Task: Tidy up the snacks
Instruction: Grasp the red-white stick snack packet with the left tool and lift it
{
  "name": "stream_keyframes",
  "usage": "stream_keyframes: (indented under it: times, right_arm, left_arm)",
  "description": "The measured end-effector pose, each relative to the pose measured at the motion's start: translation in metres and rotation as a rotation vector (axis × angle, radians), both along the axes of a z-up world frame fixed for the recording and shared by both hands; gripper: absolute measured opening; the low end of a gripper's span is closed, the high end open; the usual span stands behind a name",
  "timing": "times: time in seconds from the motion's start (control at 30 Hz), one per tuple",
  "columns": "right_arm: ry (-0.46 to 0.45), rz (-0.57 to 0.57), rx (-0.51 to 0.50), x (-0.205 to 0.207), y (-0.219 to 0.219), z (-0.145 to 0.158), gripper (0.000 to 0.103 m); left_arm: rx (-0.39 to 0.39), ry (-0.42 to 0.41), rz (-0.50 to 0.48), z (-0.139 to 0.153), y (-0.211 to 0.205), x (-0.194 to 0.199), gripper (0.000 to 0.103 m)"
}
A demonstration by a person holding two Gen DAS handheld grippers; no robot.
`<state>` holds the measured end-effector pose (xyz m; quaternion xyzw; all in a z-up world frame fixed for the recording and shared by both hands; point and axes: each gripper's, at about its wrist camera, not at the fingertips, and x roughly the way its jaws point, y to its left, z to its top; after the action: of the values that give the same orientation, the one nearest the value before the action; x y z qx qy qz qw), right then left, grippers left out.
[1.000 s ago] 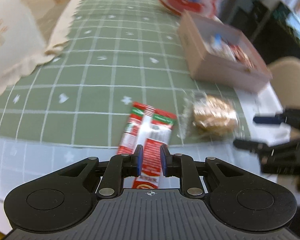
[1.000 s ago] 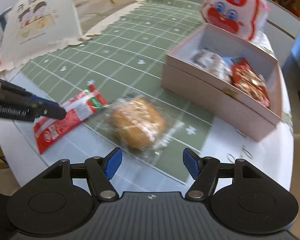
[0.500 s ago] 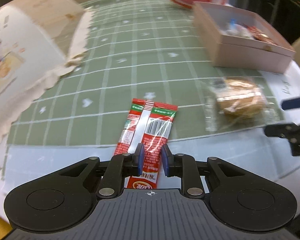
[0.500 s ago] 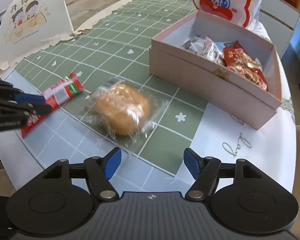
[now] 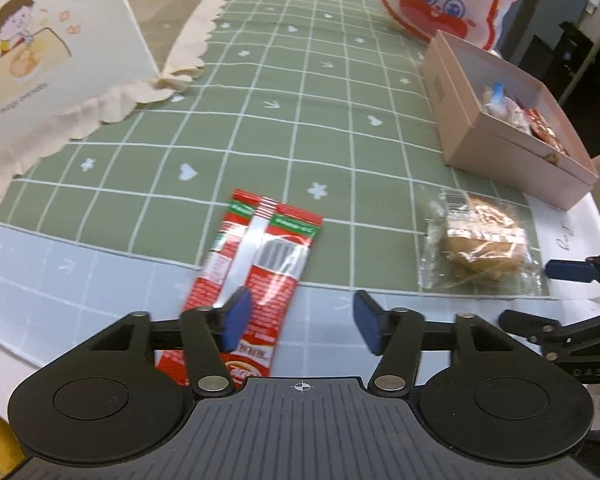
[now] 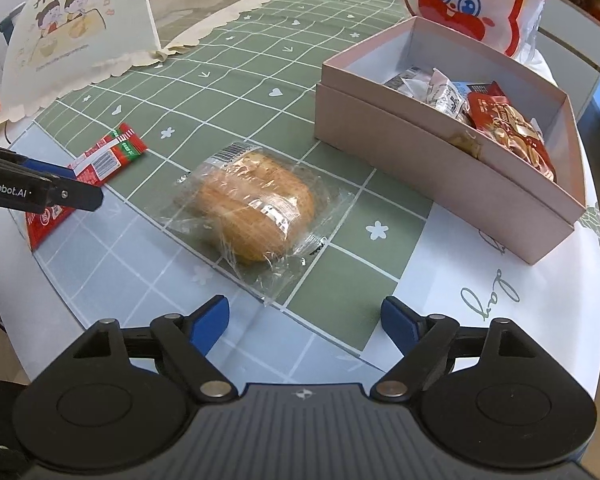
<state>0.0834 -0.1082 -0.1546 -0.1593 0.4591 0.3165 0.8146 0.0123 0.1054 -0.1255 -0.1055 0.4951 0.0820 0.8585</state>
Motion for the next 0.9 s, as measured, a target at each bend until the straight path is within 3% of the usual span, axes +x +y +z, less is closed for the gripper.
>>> stream_keyframes:
  times: [0.1, 0.2, 0.27, 0.43, 0.53, 0.67, 0.77, 0.9]
  right_arm:
    - [-0.005, -0.002, 0.005, -0.001, -0.001, -0.001, 0.086]
    - [-0.009, -0.010, 0.009, -0.002, -0.001, -0.002, 0.089]
    - [-0.010, -0.016, 0.009, -0.002, -0.002, -0.002, 0.090]
    - [-0.014, -0.033, 0.013, -0.003, -0.004, -0.003, 0.095]
    - [-0.015, -0.039, 0.015, -0.003, -0.005, -0.004, 0.096]
    - [-0.016, -0.046, 0.016, -0.003, -0.006, -0.004, 0.098]
    - [-0.017, -0.051, 0.016, -0.003, -0.005, -0.005, 0.099]
    - [-0.018, -0.059, 0.017, -0.004, -0.005, -0.006, 0.099]
  left_arm:
    - [-0.031, -0.004, -0.017, -0.001, 0.000, 0.002, 0.078]
    - [-0.045, -0.011, -0.034, -0.002, 0.002, 0.003, 0.079]
    - [-0.043, -0.023, -0.035, -0.001, 0.005, 0.002, 0.077]
    - [0.061, -0.015, -0.059, -0.001, 0.011, 0.006, 0.055]
    - [0.059, -0.017, -0.033, 0.001, 0.021, 0.007, 0.047]
    - [0.058, -0.034, -0.002, 0.006, 0.034, 0.007, 0.047]
    - [0.084, 0.000, 0.010, 0.002, 0.040, 0.009, 0.047]
    - [0.045, 0.012, -0.025, 0.001, 0.040, 0.009, 0.057]
